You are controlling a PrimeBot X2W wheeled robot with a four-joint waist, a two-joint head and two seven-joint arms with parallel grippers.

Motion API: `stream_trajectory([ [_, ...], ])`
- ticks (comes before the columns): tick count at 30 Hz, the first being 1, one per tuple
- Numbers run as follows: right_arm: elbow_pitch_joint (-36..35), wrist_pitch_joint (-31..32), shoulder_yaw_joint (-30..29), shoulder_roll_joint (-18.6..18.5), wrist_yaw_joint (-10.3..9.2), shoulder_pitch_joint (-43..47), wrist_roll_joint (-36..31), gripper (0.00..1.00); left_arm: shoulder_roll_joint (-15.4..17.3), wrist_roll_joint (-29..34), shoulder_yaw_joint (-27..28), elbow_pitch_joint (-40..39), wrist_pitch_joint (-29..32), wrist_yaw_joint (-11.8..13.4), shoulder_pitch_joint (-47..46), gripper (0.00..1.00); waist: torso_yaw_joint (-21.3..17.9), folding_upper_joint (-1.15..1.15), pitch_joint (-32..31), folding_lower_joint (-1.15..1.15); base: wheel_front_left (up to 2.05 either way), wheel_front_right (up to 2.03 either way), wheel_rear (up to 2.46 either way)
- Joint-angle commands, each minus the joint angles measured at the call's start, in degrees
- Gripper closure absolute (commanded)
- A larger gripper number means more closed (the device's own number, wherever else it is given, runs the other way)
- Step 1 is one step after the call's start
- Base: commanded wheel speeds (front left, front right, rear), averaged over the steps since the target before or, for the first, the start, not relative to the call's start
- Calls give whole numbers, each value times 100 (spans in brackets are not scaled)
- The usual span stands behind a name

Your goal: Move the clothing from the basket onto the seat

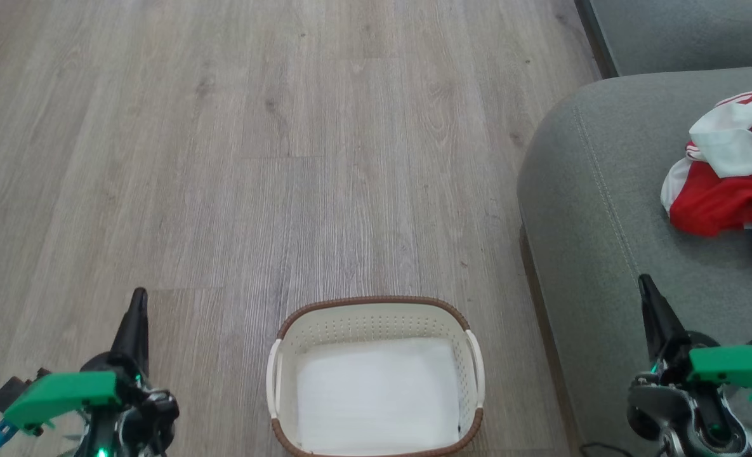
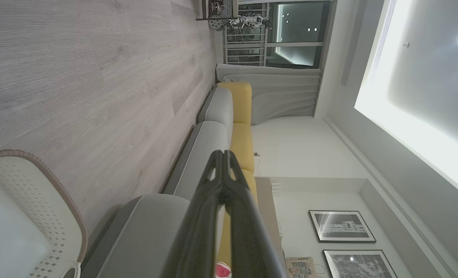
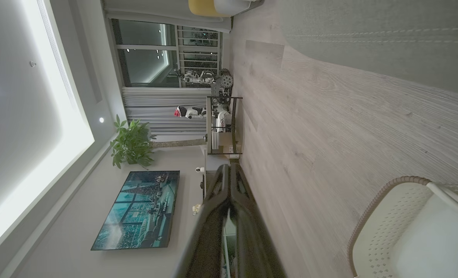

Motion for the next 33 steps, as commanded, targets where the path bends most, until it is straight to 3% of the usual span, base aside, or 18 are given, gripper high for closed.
stream_trajectory([
  [1,-181,66,82,-2,-1,-323,61,100,23,-60,212,-150,25,-38,-347,100,0,0,0,0,0,0,0],
  [33,-178,105,33,32,-1,-327,20,100,10,-44,231,-150,40,-38,-348,100,0,0,0,0,0,0,0],
])
